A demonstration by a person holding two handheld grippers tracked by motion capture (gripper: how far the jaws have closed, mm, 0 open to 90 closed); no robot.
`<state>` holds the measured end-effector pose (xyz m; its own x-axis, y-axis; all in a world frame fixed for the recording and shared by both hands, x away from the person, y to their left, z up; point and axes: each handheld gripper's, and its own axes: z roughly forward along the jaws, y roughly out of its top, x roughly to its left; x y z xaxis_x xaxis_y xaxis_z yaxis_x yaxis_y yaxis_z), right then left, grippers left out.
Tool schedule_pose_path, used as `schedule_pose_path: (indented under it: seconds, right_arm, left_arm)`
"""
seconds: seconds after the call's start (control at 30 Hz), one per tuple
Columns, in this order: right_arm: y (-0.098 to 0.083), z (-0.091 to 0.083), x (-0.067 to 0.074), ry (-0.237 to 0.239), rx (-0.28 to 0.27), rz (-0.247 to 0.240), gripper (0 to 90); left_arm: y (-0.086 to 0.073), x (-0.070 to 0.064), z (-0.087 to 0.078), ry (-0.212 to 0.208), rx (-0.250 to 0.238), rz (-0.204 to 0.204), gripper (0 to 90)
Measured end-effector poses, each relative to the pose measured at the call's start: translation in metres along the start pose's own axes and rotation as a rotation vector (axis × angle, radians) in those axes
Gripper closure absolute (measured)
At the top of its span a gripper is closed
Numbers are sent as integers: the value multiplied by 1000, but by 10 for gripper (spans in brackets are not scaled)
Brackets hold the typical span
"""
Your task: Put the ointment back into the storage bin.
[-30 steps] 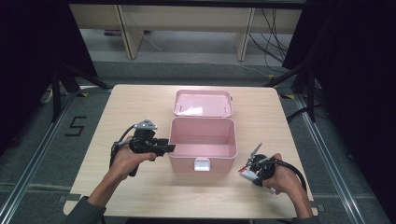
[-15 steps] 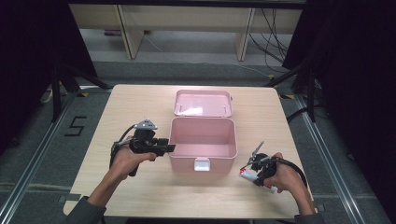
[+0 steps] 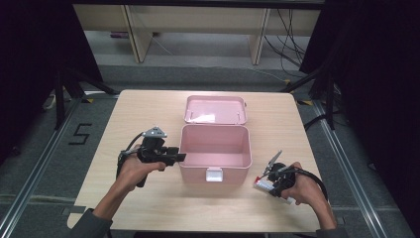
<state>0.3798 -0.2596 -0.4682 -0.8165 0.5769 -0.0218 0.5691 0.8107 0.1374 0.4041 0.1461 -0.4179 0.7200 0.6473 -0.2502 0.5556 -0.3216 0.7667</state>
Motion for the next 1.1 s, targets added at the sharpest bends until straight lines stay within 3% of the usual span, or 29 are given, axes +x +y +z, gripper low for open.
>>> schedule_pose_path:
  seconds: [0.17, 0.2, 0.4, 0.57, 0.87, 0.9, 0.93, 1.1]
  right_arm:
    - [-3, -4, -2, -10, -21, -10, 696]
    - [-3, -5, 0, -14, -18, 15, 696]
    - [-4, -12, -2, -27, -46, -10, 697]
    - [-5, -21, -3, -33, -61, 11, 696]
    - [-4, -42, -7, -55, -98, -21, 696]
    - [-5, -44, -6, -51, -91, 6, 696]
    - [-5, -48, -8, -76, -95, -13, 696]
    - [-5, -62, -10, -95, -103, -17, 696]
  left_arm:
    - [0, 0, 0, 0, 1, 3, 573]
    - [0, 0, 0, 0, 1, 3, 573]
    - [0, 0, 0, 0, 0, 3, 572]
    - [0, 1, 0, 0, 0, 3, 571]
    - [0, 0, 0, 1, 2, 5, 571]
    - [0, 0, 0, 2, 2, 5, 571]
    - [0, 0, 0, 1, 2, 5, 571]
    - [0, 0, 0, 1, 1, 4, 571]
